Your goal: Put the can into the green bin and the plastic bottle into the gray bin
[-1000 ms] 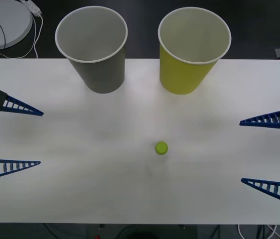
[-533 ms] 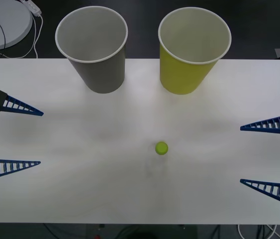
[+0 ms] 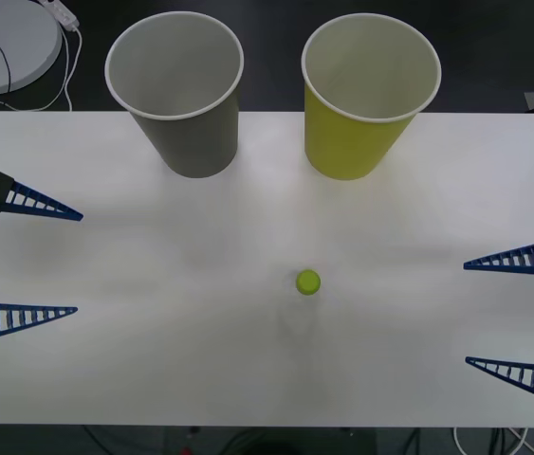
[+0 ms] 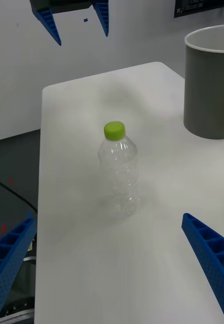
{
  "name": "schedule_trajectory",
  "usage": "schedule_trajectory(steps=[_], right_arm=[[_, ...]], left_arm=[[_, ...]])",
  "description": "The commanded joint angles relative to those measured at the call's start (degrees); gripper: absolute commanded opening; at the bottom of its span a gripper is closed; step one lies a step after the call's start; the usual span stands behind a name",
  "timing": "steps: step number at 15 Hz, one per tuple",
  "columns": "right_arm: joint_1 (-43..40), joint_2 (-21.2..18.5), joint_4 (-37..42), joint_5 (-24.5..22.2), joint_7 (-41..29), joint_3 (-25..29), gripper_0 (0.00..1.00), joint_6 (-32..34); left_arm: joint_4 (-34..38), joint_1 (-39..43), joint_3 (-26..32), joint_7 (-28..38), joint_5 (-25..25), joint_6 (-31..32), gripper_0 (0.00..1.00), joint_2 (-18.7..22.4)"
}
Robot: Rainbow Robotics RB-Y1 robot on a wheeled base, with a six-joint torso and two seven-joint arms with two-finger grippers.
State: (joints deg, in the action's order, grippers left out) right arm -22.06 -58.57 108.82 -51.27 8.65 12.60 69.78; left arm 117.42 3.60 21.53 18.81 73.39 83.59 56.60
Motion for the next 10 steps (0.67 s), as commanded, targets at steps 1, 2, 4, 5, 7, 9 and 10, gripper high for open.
schedule_trajectory(steps=[1, 2, 4, 5, 7, 9, 10], right_arm=[[0.09, 3.9, -0.1, -4.02, -0.38, 0.05, 1.0, 0.01], [0.27, 5.48, -0.62, -5.16, -0.38, -0.12, 1.0, 0.09], [1.41, 6.62, -3.0, -5.42, 0.23, -2.41, 1.0, 0.09], [2.55, 6.89, -4.58, -5.42, 0.58, -4.25, 1.0, 0.18], [4.57, 7.59, -7.3, -5.42, 1.55, -6.8, 1.0, 0.18], [6.33, 8.56, -9.59, -5.42, 2.78, -8.82, 1.0, 0.18], [7.21, 8.82, -10.82, -5.42, 3.4, -10.05, 1.0, 0.18]], left_arm=[[0.0, 0.0, 0.0, 0.0, 0.0, 0.0, 1.0, 0.0], [0.0, 0.0, 0.0, 0.0, 0.0, 0.0, 1.0, 0.0], [0.0, 0.0, 0.0, 0.0, 0.0, 0.0, 1.0, 0.0], [0.0, 0.0, 0.0, 0.0, 0.0, 0.0, 1.0, 0.0], [0.0, 0.0, 0.0, 0.0, 0.0, 0.0, 1.0, 0.0], [0.0, 0.0, 0.0, 0.0, 0.0, 0.0, 1.0, 0.0], [0.0, 0.0, 0.0, 0.0, 0.0, 0.0, 1.0, 0.0]])
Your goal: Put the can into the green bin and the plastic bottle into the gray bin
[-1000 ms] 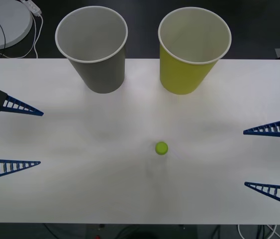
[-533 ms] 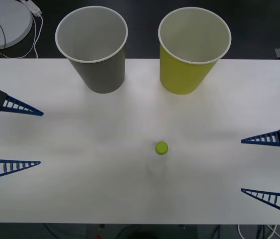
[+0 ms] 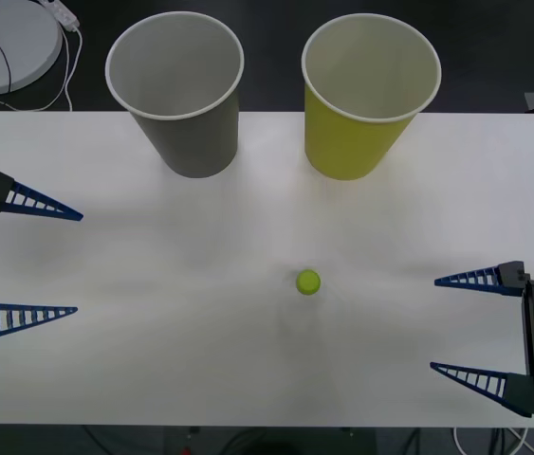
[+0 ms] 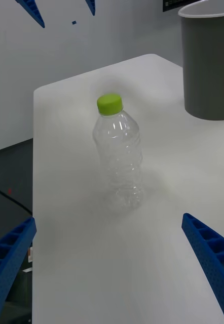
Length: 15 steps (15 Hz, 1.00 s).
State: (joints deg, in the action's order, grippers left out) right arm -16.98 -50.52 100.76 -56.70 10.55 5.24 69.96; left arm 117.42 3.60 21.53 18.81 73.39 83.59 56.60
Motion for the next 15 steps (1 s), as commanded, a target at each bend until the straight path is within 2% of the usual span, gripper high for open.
schedule_trajectory(steps=[1, 4, 10, 15], right_arm=[[2.83, 1.56, -3.9, 0.01, 2.19, -3.13, 1.0, 0.01], [4.06, 4.46, -6.45, -0.43, 6.5, -3.39, 1.0, -0.26], [5.73, 9.74, -6.63, -5.7, 7.55, -4.01, 1.0, -0.79], [8.37, 12.46, -10.49, -5.7, 8.78, -7.08, 1.0, -1.31]], left_arm=[[0.0, 0.0, 0.0, 0.0, 0.0, 0.0, 1.0, 0.0], [0.0, 0.0, 0.0, 0.0, 0.0, 0.0, 1.0, 0.0], [0.0, 0.0, 0.0, 0.0, 0.0, 0.0, 1.0, 0.0], [0.0, 0.0, 0.0, 0.0, 0.0, 0.0, 1.0, 0.0]])
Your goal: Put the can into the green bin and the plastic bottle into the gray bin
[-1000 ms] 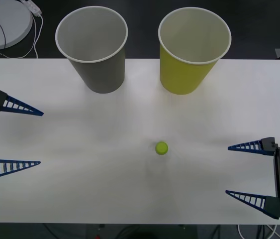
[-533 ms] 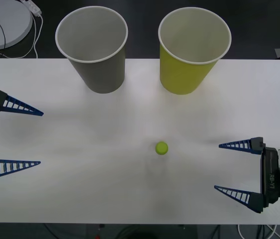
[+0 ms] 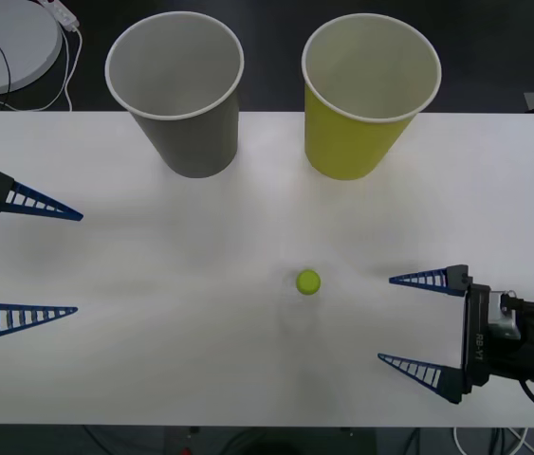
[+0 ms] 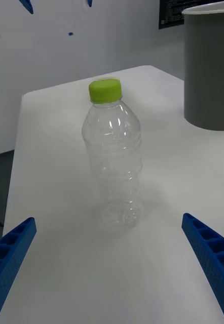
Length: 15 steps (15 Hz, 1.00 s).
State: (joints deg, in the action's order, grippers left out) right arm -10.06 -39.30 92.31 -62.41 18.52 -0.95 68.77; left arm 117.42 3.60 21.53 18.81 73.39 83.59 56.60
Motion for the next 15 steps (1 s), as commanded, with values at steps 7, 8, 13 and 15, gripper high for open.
schedule_trajectory(steps=[7, 8, 13, 15], right_arm=[[3.82, 4.23, -3.45, 0.09, 0.73, -2.57, 1.0, -0.83], [4.26, 4.5, -3.45, 0.01, 0.91, -2.65, 1.0, -0.83], [6.28, 5.73, -3.45, 0.01, 1.43, -4.32, 1.0, -1.53], [6.89, 5.9, -3.45, 0.01, 1.52, -4.85, 1.0, -2.06]], left_arm=[[0.0, 0.0, 0.0, 0.0, 0.0, 0.0, 1.0, 0.0], [0.0, 0.0, 0.0, 0.0, 0.0, 0.0, 1.0, 0.0], [0.0, 0.0, 0.0, 0.0, 0.0, 0.0, 1.0, 0.0], [0.0, 0.0, 0.0, 0.0, 0.0, 0.0, 1.0, 0.0]])
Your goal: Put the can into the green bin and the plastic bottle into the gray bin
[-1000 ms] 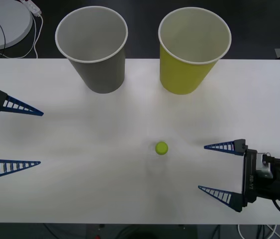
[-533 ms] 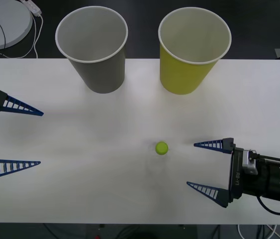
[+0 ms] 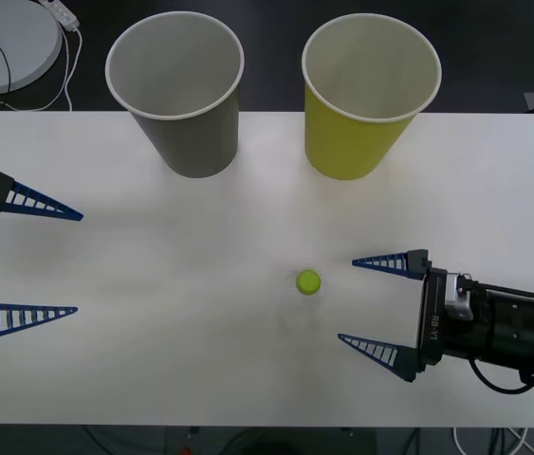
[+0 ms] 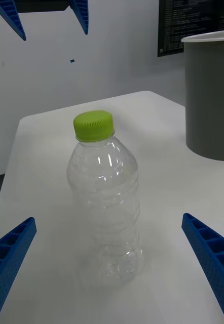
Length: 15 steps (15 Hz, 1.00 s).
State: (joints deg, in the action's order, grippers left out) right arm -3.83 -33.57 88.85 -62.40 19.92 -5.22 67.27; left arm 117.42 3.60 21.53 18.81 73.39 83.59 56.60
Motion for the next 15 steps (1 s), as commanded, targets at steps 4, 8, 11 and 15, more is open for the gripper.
schedule_trajectory(steps=[4, 8, 11, 15], right_arm=[[1.89, 0.35, 0.01, -0.26, 0.3, -2.25, 1.0, -1.79], [2.86, 1.49, 0.01, -2.28, -0.05, -2.86, 1.0, -2.67], [3.56, 2.19, 0.01, -2.55, -0.14, -4.36, 1.0, -3.81], [4.44, 2.9, 0.01, -2.55, 0.21, -7.26, 1.0, -7.5]], left_arm=[[0.0, 0.0, 0.0, 0.0, 0.0, 0.0, 1.0, 0.0], [0.0, 0.0, 0.0, 0.0, 0.0, 0.0, 1.0, 0.0], [0.0, 0.0, 0.0, 0.0, 0.0, 0.0, 1.0, 0.0], [0.0, 0.0, 0.0, 0.0, 0.0, 0.0, 1.0, 0.0]])
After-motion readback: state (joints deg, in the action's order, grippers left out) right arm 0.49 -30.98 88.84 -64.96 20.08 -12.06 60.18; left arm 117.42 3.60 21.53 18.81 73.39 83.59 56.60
